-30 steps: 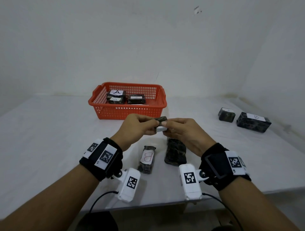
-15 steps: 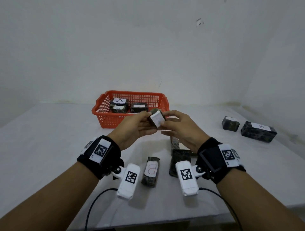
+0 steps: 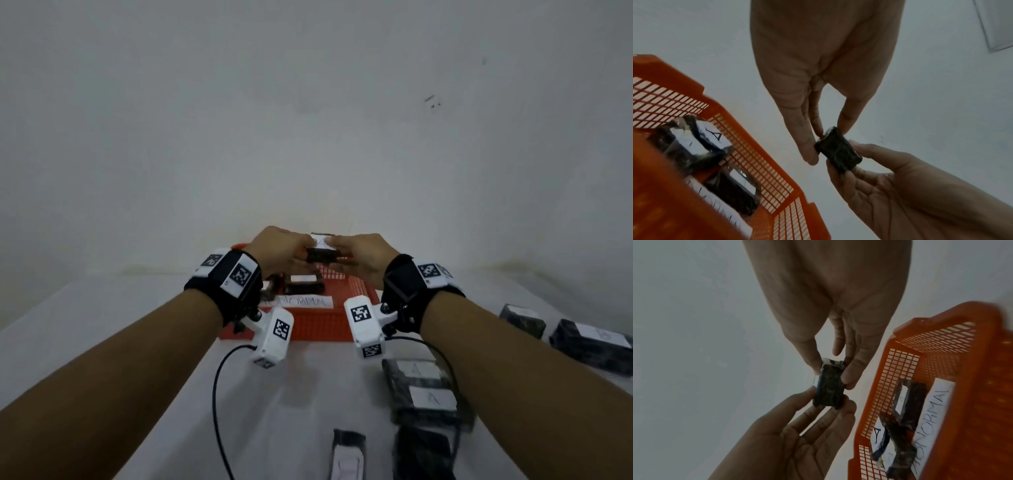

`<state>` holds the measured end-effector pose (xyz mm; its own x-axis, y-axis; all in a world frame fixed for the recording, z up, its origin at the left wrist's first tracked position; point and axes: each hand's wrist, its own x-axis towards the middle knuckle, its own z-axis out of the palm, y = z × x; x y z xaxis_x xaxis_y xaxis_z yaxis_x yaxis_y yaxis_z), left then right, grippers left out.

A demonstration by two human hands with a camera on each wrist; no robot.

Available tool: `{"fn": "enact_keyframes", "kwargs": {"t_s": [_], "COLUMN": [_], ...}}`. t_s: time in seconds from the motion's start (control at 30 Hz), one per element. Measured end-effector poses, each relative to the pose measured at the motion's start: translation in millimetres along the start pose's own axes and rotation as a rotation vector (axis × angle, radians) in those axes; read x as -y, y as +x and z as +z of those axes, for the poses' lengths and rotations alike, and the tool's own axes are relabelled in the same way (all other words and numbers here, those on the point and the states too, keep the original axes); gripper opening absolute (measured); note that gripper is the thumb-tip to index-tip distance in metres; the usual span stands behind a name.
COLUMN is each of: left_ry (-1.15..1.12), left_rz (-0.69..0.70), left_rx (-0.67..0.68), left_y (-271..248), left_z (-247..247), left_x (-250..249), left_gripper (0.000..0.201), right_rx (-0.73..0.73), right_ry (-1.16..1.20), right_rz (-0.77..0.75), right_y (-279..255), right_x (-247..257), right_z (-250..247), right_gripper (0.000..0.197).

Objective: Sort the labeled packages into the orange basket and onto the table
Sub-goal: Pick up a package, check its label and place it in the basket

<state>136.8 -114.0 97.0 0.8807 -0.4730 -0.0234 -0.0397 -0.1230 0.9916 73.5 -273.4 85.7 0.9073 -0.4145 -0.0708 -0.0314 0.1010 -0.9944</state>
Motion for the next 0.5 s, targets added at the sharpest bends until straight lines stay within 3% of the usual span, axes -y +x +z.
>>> {"fn": "enact_keyframes", "kwargs": {"t_s": [0.23, 0.3, 0.43, 0.5], "left_ry": [0.395, 0.367, 0.416, 0.54], "left_rz": [-0.112, -0.176, -0.178, -0.142], "left_rx": [0.033, 0.024, 0.035, 0.067], "left_y": [84, 105, 141, 150], "left_z": [-20, -27, -33, -31], "left_x": [-6, -3, 6, 10], "left_gripper": [0.039, 0.039, 0.043, 0.048], "right_rx": [-0.059, -0.042, -0.055, -0.064], "right_ry": [-0.186, -0.219, -0.284, -0.433], "right_rz": [0.062, 0.083, 0.109, 0.11], "right_y": [78, 93, 118, 126], "right_x": [-2, -3, -3, -6], "right_z": [23, 29, 34, 35], "right_gripper": [0.032, 0.023, 0.022, 0.024]}}
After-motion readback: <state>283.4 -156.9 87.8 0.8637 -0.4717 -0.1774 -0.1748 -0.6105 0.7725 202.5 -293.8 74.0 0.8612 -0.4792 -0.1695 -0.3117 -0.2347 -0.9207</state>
